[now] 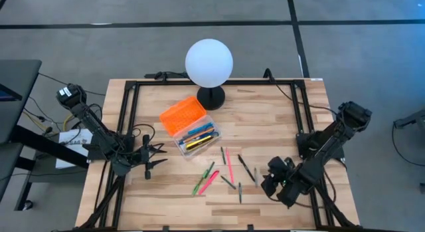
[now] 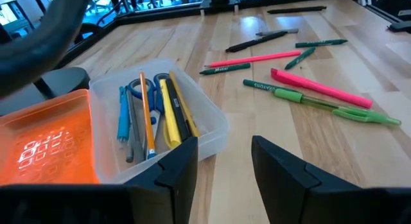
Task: Pick & place school supplies into a supply box
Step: Put the bottom black pen into the orange supply box
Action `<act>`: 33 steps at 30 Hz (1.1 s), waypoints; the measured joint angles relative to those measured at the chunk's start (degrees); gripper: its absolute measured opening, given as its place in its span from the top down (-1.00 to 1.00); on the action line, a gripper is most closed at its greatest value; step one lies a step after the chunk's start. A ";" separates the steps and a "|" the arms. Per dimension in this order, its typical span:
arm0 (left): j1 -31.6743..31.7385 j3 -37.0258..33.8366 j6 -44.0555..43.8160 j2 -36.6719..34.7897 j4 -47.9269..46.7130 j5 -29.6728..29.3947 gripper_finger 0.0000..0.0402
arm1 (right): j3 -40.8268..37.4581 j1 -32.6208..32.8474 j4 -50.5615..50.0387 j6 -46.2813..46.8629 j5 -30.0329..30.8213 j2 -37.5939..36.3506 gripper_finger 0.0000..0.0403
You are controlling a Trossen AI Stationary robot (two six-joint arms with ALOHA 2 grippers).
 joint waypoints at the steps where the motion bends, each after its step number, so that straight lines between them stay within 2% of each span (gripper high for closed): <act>1: 0.00 0.00 0.00 0.00 0.00 0.00 0.29 | 1.28 0.18 -1.99 1.97 -1.75 1.10 0.18; 6: 0.00 0.00 0.00 0.02 0.01 0.00 0.29 | 7.27 0.66 -13.48 11.91 -12.39 6.77 0.18; 9: 0.00 0.00 0.00 0.01 0.04 0.00 0.29 | 9.87 1.34 -17.26 15.25 -19.42 9.19 0.18; 11: 0.00 0.00 0.00 0.02 0.04 0.02 0.29 | 11.30 1.88 -17.51 16.42 -21.79 10.36 0.18; 24: 0.01 0.00 -0.04 0.02 0.17 0.04 0.29 | 13.54 8.11 -18.81 28.67 -25.92 11.72 0.18; 33: 0.00 0.00 -0.45 0.02 0.17 0.07 0.29 | 13.57 8.43 -18.66 28.11 -26.10 15.98 0.18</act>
